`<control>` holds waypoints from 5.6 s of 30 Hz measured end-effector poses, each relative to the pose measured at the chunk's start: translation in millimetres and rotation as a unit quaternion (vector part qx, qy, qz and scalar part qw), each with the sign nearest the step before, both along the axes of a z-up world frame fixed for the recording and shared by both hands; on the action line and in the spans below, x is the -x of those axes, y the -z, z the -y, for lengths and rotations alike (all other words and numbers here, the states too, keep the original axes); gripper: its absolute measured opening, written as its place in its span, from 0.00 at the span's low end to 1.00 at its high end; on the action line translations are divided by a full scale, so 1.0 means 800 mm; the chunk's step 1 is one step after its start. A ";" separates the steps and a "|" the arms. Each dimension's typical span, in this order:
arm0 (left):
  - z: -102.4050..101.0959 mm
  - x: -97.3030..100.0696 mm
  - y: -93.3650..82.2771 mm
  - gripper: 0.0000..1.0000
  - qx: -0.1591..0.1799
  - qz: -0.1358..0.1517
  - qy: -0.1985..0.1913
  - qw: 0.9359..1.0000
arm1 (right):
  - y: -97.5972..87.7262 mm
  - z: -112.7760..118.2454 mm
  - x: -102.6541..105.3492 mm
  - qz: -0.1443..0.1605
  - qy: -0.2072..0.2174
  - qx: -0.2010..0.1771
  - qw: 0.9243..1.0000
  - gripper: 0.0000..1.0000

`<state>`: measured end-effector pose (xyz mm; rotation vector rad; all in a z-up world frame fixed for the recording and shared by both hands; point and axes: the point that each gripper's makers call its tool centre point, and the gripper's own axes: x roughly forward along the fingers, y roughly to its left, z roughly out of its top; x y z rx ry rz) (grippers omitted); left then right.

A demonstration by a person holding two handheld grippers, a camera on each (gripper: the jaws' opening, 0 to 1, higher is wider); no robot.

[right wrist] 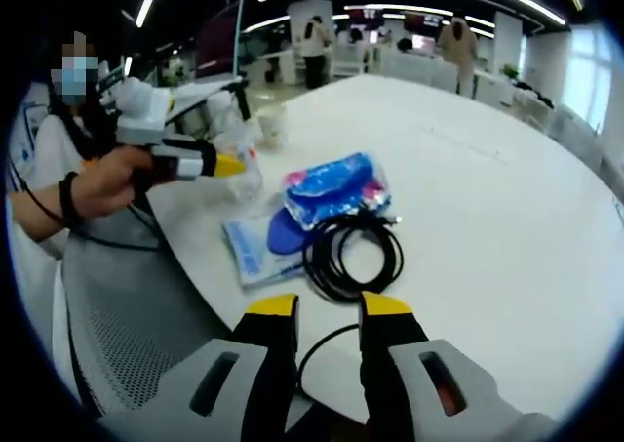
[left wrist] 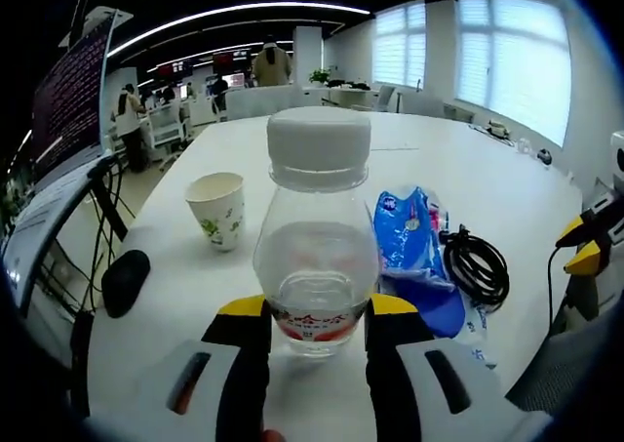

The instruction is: Arrange the tabletop items into an orderly group along one side of the table until the central work area is clear of visible clutter.

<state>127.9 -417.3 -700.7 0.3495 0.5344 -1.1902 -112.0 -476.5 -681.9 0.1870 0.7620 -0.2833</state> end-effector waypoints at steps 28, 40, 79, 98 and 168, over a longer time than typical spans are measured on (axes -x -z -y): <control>0.054 -0.032 0.000 0.36 0.008 0.002 0.008 1.000 | -0.019 0.018 0.019 0.015 0.032 0.001 0.999 0.21; 0.089 -0.054 0.000 0.36 0.003 0.001 -0.007 1.000 | -0.032 0.026 0.028 0.016 0.034 -0.010 0.999 0.22; 0.136 -0.086 0.003 0.36 0.000 0.007 -0.041 0.999 | -0.035 0.034 0.037 0.018 0.032 -0.028 0.999 0.21; 0.030 -0.053 0.007 0.38 -0.005 -0.034 -0.024 0.999 | -0.055 0.008 -0.109 0.060 -0.080 -0.006 0.995 0.22; -0.097 -0.038 0.026 0.37 0.007 -0.108 -0.094 0.990 | 0.026 -0.037 -0.486 -0.073 -0.306 0.153 0.937 0.00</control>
